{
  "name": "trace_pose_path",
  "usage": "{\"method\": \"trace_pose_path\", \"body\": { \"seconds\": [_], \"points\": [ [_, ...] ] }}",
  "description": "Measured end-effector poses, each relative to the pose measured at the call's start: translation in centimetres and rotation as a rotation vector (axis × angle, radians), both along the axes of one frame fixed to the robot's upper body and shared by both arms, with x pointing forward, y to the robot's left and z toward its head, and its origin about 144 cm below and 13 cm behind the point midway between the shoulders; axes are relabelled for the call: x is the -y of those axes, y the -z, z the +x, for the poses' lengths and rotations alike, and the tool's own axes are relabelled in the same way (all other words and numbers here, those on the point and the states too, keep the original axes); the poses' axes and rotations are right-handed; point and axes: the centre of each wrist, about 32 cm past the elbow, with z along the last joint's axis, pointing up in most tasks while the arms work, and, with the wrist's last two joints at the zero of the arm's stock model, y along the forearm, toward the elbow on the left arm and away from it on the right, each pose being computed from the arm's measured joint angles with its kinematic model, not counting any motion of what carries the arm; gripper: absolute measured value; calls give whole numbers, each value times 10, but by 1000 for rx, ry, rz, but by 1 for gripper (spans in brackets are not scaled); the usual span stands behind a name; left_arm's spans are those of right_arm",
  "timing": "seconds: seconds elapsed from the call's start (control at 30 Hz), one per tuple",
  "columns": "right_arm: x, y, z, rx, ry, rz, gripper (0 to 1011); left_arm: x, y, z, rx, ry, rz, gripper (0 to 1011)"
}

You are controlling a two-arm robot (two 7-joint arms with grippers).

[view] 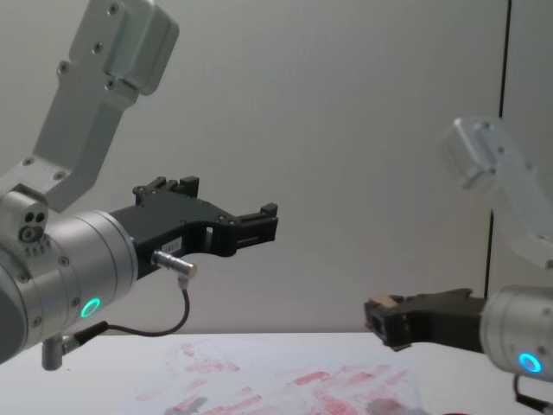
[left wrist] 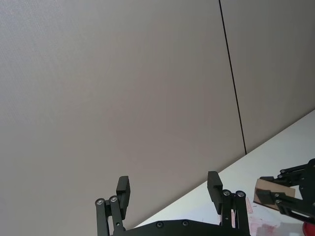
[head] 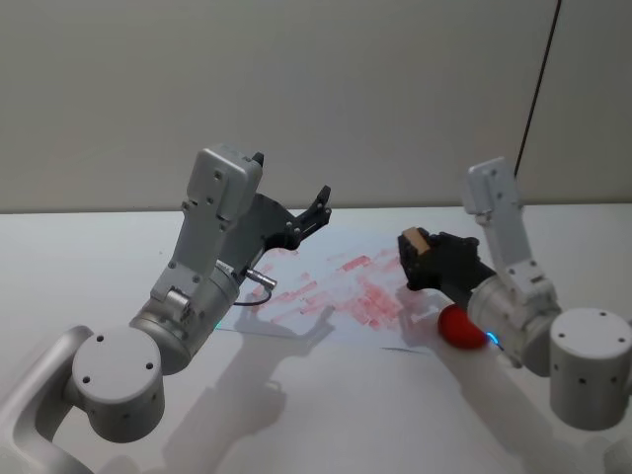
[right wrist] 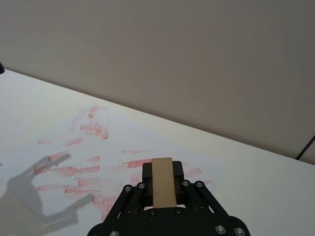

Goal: Use the one hand to pick up the stamp and affix it onto the A4 paper.

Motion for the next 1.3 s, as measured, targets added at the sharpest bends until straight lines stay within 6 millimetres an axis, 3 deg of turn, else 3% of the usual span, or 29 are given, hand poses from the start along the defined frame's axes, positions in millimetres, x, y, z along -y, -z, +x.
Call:
{"method": "trace_pose_path", "body": {
  "seconds": [0.57,1.3],
  "points": [
    [-19,20,8,-92,-68,-99,219,0,0,0,0,0,0,1001],
    [-27,42,5,-163,-88,-142,219,0,0,0,0,0,0,1001]
  ]
}}
